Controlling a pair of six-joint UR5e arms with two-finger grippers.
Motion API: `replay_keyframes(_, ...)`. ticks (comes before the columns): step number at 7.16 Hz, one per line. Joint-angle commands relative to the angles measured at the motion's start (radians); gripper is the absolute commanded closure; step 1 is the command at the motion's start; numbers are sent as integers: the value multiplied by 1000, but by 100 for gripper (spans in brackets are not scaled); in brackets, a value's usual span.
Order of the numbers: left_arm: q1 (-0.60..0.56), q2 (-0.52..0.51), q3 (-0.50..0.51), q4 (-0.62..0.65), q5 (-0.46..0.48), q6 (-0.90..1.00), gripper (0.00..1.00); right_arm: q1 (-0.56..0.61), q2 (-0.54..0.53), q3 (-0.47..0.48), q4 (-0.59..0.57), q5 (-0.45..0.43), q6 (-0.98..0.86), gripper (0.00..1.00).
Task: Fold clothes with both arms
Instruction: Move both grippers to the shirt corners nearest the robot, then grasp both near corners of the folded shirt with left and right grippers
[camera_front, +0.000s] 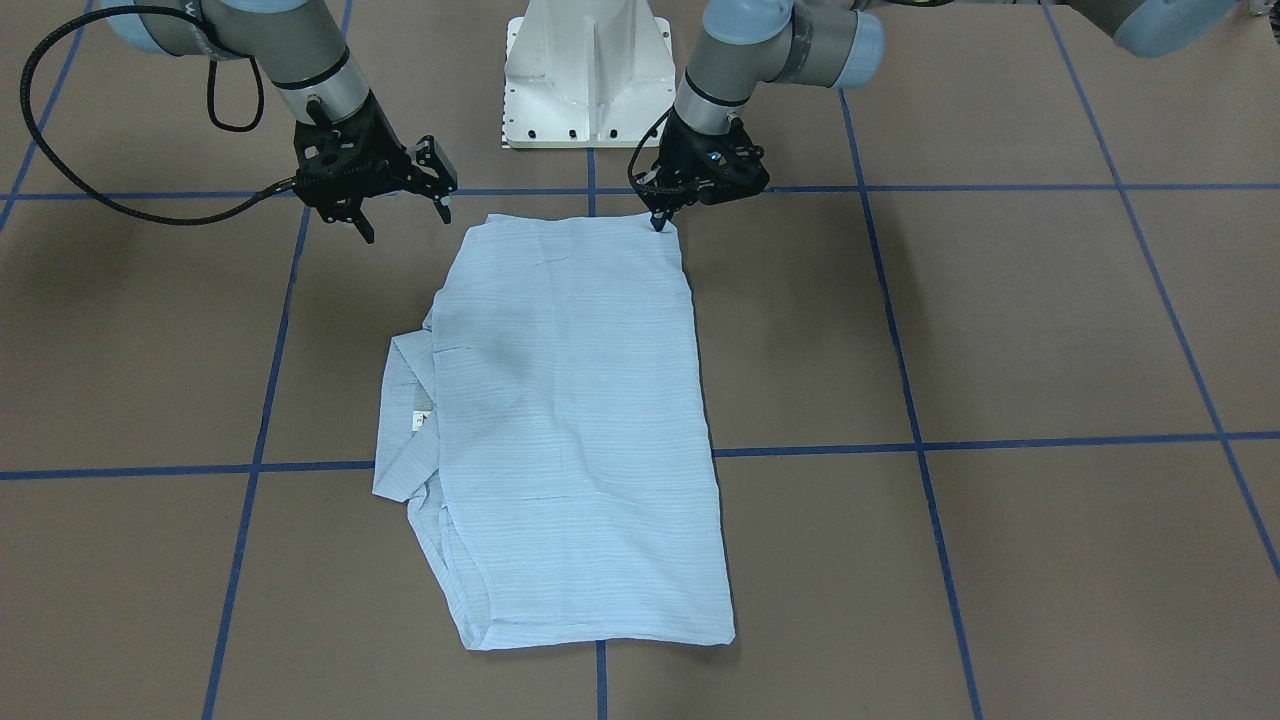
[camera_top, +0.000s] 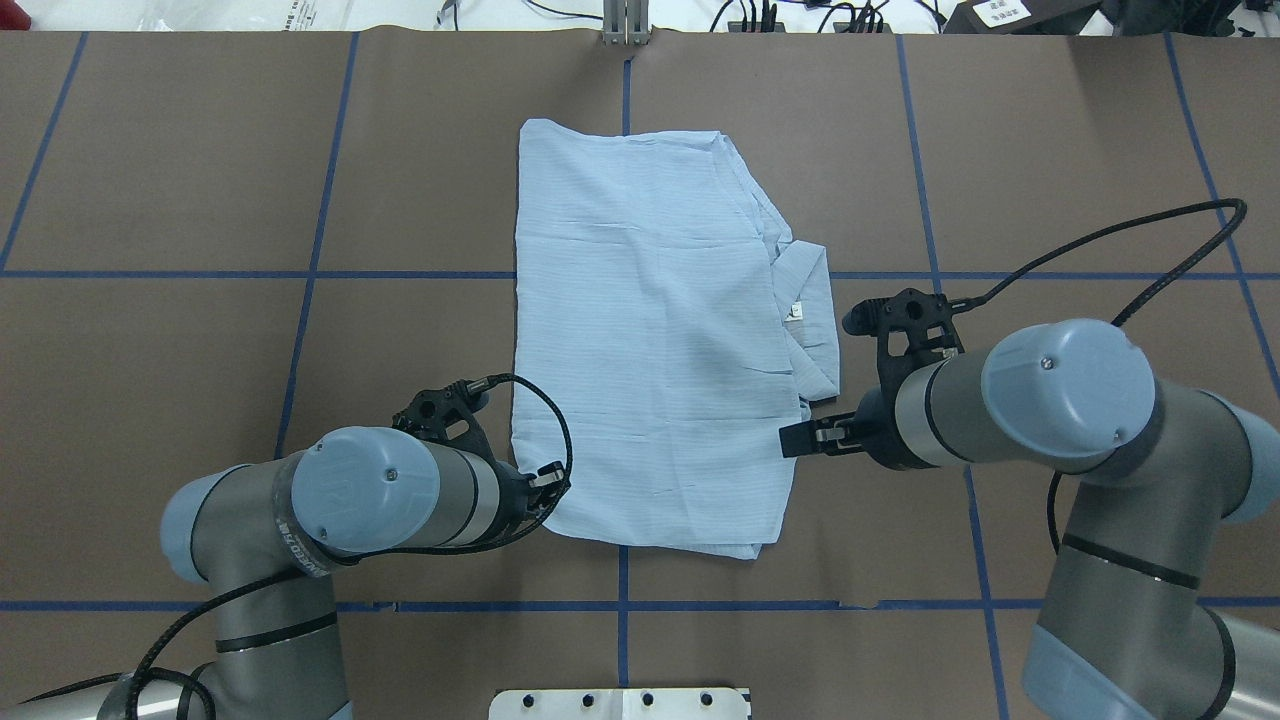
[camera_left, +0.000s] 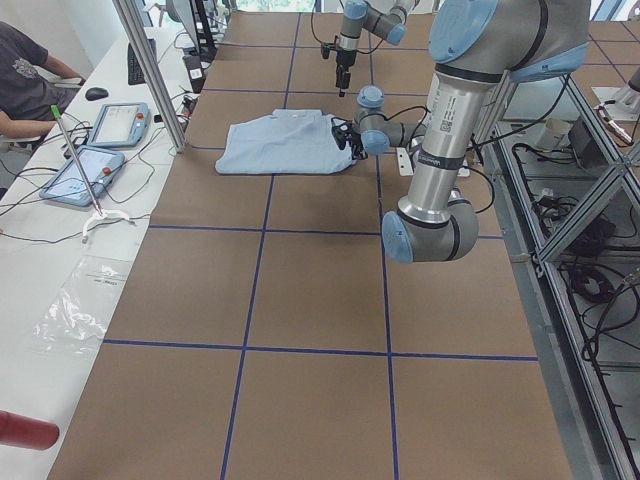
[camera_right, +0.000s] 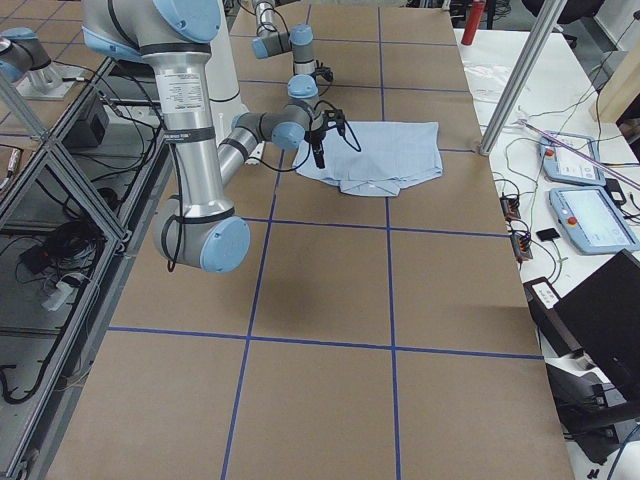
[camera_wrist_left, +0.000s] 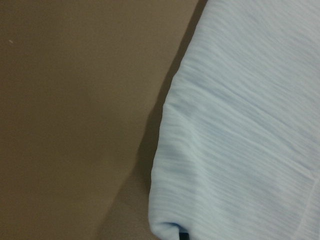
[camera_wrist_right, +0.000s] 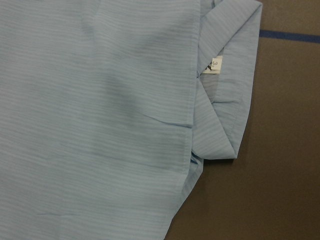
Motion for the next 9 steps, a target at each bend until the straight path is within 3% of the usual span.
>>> replay_keyframes(1,-5,0,-3,0,0,0,100,-136,28,-11,-11,-102,320,0)
replay_keyframes(4,-5,-2,-6,0,0,0,100,-222,166,-75,-233,-184,667,0)
replay_keyframes(9,-2,-8,-8,-1,0,0,100,-221,216,-197,-221,-208,742,0)
